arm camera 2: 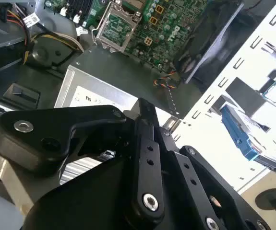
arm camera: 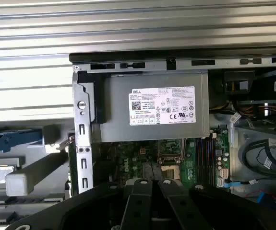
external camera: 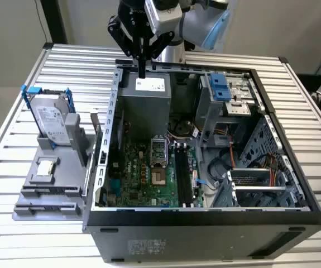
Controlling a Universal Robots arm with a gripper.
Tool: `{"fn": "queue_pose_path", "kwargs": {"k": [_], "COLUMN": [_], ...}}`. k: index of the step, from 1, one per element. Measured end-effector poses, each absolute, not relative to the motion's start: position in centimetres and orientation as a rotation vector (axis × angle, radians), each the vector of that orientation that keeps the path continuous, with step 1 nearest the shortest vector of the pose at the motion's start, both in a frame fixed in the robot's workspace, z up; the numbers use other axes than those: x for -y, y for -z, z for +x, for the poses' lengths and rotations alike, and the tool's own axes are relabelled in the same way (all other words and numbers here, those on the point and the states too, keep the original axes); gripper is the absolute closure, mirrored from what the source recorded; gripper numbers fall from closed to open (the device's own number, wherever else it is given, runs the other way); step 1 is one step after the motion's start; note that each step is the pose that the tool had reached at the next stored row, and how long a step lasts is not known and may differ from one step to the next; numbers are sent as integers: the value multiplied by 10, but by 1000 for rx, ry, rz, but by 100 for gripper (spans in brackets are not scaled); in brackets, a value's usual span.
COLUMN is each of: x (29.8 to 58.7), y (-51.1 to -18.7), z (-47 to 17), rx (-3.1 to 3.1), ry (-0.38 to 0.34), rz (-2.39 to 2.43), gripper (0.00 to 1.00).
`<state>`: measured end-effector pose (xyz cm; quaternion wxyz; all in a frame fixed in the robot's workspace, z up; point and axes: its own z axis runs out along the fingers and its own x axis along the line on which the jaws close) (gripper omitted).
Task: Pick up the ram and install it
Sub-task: 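Reach for the ram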
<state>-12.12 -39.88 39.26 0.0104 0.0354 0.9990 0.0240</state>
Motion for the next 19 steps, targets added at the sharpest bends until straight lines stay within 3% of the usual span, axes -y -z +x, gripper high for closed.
{"fn": "queue_pose_path", "kwargs": {"k": [19], "x": [399], "y": [-393], "z": [-130], "rx": [-3118], "ry": [-75], "rz": [110], "gripper": [100]}}
